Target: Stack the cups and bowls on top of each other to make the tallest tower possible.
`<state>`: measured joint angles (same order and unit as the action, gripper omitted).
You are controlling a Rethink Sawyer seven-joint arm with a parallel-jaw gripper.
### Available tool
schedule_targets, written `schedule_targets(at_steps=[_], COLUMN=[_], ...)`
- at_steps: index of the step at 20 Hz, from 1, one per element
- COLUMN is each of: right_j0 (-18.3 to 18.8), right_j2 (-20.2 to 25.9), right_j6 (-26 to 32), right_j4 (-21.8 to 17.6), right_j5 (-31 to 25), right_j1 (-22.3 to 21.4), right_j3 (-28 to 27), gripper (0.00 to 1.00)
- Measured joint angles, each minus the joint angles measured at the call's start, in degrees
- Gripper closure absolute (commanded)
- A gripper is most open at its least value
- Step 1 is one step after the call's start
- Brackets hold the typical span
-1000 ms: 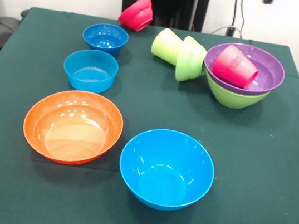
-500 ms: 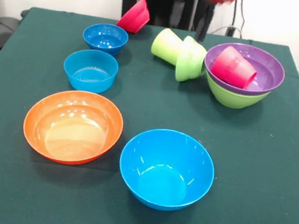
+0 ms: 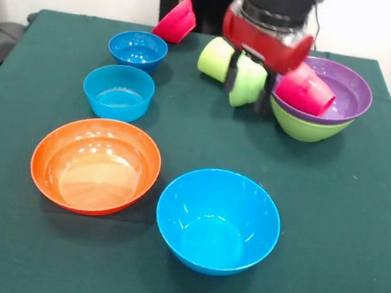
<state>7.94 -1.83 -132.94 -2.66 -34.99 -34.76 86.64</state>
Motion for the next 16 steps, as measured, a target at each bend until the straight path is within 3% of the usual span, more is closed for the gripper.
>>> schedule_targets(at_steps=[7, 16], right_j0=[1.86, 2.73], right_j2=[5.46, 7.33], right_j6=[0.00, 0.00], right_j4=[-0.15, -3.29], right_j5=[0.00, -0.75], right_j1=[0.62, -2.47], right_j3=[0.41, 0.84], gripper=[0.00, 0.00])
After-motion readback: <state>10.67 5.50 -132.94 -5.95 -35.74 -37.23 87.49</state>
